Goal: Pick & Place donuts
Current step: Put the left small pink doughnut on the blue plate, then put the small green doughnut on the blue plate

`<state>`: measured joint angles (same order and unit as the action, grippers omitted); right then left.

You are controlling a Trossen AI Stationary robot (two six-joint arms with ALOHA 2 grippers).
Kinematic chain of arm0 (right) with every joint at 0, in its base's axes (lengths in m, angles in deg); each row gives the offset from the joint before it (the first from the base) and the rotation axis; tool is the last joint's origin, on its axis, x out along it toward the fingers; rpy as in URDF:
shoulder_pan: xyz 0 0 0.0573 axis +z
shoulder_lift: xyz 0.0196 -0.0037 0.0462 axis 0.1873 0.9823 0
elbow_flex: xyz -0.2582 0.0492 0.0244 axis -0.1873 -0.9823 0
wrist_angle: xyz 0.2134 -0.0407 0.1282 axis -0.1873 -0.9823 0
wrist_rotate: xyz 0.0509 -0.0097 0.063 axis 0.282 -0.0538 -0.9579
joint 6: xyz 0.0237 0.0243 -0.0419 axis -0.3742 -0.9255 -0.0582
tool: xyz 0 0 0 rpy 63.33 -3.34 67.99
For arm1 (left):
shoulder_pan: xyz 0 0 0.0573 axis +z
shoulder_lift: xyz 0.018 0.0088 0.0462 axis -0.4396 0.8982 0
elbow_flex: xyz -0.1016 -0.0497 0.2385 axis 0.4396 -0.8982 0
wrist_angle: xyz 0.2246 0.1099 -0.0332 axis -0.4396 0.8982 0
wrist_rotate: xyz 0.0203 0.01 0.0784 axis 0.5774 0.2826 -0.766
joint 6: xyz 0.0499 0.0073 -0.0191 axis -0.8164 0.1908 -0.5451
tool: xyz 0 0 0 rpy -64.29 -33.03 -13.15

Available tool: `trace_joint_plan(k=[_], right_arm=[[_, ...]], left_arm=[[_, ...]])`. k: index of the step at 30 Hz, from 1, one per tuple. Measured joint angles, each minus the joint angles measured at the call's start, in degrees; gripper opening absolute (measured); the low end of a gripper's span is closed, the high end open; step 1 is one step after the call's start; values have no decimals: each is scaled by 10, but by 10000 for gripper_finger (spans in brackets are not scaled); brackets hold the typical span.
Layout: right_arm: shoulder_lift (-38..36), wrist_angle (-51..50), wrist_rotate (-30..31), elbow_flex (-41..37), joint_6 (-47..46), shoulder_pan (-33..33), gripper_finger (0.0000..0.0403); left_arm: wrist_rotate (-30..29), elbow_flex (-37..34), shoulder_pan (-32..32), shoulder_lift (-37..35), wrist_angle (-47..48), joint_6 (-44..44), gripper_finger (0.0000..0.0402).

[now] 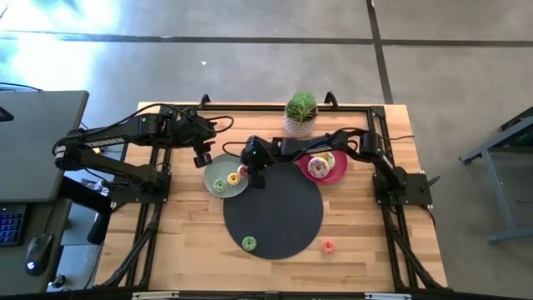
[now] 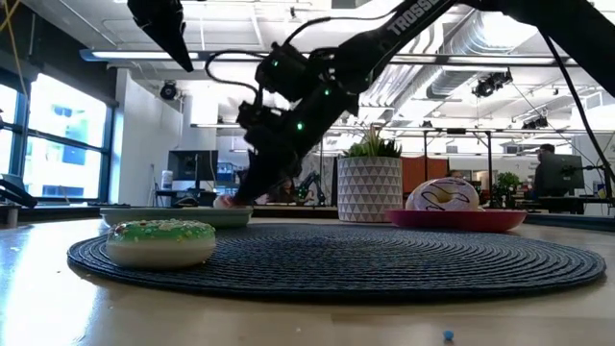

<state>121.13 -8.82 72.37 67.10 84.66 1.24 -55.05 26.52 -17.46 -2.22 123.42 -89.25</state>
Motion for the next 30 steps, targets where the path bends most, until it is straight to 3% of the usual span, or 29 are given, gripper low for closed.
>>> trace_joint_plan(k=[6, 11, 15, 20, 30], right_arm=[[-35, -6, 0, 0, 5, 3, 144], [-81, -88, -10, 0, 39, 3, 145], [-121, -155, -82, 0, 66, 25, 145], [-111, -125, -153, 0, 53, 86, 147], [-57, -15, -81, 0, -33, 212, 147]], left_arm=[[0, 0, 0, 0, 0, 0, 168], [1, 0, 0, 0, 0, 0, 168], [1, 0, 0, 0, 0, 0, 168], [11, 0, 0, 0, -4, 6, 168], [93, 0, 0, 0, -6, 58, 168]])
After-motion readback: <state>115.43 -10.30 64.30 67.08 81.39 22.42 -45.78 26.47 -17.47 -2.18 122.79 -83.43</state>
